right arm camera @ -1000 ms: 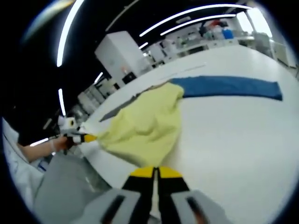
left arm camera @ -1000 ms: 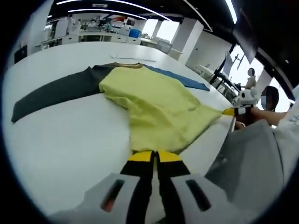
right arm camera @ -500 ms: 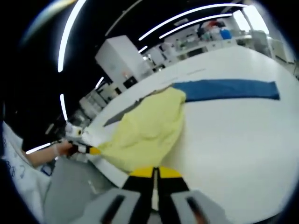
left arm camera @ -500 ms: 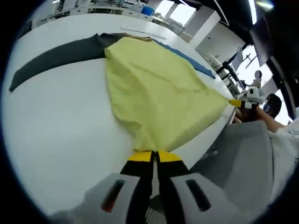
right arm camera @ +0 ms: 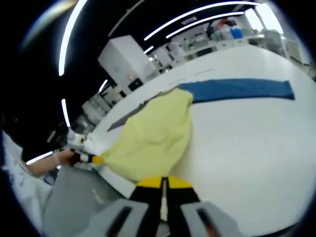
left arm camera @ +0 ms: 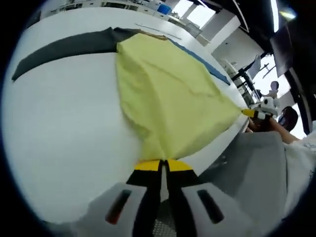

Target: Fold the garment on the visible template until the final outline fits inside the template.

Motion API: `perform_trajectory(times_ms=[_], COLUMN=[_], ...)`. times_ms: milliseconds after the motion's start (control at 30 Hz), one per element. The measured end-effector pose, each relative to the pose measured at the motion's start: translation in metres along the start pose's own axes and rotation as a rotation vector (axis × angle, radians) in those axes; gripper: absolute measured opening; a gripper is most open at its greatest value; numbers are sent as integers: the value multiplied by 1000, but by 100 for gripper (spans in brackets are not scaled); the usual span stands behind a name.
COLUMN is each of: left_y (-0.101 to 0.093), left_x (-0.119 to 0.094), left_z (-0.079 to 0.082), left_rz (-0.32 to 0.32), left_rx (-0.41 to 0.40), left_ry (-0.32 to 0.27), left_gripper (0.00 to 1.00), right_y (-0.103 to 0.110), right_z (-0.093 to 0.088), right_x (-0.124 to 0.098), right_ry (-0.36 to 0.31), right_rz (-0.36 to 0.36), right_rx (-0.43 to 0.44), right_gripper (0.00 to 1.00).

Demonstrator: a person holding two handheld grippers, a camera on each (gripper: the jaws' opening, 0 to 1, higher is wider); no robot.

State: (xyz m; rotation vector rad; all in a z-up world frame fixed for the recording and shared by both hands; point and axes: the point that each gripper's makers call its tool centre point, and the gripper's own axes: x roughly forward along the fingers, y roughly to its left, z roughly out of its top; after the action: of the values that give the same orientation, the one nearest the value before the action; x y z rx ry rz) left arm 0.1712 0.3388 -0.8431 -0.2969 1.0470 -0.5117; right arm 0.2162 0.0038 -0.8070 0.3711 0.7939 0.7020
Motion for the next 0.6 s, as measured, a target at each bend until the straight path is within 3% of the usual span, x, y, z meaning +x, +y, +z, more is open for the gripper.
perform_trajectory(times_ms=[233, 300, 400, 600], left_y=[-3, -1, 13, 26], left_x=[-13, -18, -21, -17], left_z=[-7, -1, 9, 11], left_rz=[-5, 9, 79, 153], left_rx=[44, 56, 67, 58], left_ry=[35, 14, -24, -41], left_gripper=[20, 17, 14, 9], right_y=[1, 2, 2, -1], right_z=[-1, -1, -2, -4], right_x=[1, 1, 2, 1], right_ry=[5, 5, 9, 20], right_rz=[2, 3, 4, -1], right_rx=[-1, -2, -1, 4], right_gripper=[0, 0, 0, 0])
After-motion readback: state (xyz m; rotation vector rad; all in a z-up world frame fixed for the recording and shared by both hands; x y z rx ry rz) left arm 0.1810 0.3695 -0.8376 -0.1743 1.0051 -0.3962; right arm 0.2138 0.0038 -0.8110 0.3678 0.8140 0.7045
